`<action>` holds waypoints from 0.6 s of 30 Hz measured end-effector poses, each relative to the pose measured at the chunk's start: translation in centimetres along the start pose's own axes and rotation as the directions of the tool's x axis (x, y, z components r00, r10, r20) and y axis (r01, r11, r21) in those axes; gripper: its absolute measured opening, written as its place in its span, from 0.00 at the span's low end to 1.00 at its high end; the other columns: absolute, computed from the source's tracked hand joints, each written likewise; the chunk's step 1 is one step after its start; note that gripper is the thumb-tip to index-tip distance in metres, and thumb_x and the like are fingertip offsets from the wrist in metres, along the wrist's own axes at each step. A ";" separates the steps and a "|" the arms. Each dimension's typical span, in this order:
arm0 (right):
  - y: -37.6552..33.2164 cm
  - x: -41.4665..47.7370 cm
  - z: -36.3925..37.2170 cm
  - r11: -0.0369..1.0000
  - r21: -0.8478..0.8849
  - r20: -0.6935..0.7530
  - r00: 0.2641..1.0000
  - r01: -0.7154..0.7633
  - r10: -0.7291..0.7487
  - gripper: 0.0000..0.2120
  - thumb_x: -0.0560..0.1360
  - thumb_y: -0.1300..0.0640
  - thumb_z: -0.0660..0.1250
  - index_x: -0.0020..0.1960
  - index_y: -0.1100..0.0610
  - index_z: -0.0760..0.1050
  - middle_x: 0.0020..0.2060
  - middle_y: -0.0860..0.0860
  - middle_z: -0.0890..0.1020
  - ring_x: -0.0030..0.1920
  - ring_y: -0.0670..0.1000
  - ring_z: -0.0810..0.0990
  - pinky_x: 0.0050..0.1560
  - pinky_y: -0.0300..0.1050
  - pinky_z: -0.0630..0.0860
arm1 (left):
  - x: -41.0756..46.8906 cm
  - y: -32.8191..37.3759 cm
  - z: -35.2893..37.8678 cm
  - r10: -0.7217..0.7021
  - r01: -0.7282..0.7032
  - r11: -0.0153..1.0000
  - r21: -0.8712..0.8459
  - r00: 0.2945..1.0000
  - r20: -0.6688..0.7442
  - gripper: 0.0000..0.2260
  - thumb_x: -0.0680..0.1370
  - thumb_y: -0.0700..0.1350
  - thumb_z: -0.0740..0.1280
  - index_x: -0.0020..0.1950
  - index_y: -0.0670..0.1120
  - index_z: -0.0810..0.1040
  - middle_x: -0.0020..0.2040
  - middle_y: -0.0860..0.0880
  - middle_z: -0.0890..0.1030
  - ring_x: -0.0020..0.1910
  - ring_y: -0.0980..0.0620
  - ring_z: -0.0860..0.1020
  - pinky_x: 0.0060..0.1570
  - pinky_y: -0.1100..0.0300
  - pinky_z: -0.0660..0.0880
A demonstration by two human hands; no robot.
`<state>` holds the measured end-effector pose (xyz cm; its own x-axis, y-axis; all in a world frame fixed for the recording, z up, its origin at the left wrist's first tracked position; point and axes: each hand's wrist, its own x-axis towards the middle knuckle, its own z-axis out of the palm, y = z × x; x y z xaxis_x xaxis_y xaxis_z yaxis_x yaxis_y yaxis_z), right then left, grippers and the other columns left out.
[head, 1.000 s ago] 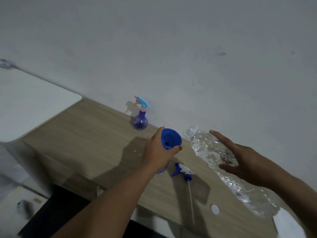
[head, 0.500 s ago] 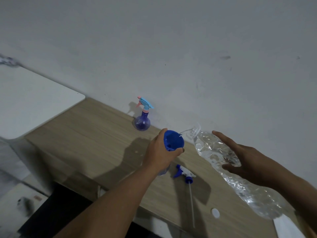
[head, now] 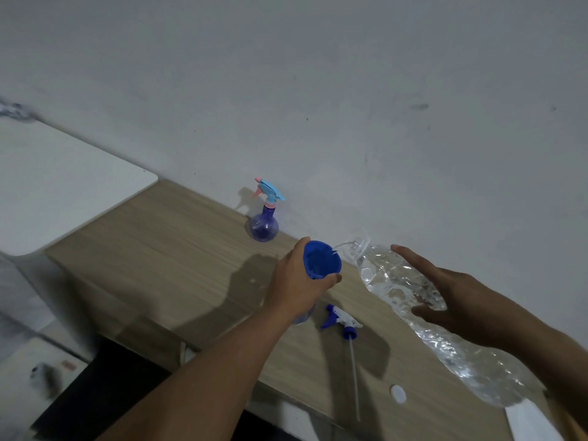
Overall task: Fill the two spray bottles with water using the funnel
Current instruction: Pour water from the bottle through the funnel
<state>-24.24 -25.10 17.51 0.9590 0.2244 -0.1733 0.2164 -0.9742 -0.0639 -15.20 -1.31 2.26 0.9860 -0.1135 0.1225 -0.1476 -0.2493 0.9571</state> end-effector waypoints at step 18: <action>-0.8 0.0 4.3 0.986 0.159 -0.168 0.983 -0.050 0.077 0.48 0.77 0.47 0.70 0.74 0.25 0.34 0.65 0.54 0.78 0.58 0.56 0.79 0.57 0.52 0.78 | -0.2 0.4 0.0 -0.036 0.035 0.999 0.039 0.999 0.008 0.34 0.64 0.66 0.76 0.66 0.60 0.70 0.60 0.60 0.79 0.59 0.55 0.78 0.56 0.48 0.80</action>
<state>-25.19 -24.17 13.34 0.9899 0.1413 -0.0102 0.1360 -0.9681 -0.2103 -15.49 -1.32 2.58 0.9899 -0.1122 0.0863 -0.1157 -0.2901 0.9500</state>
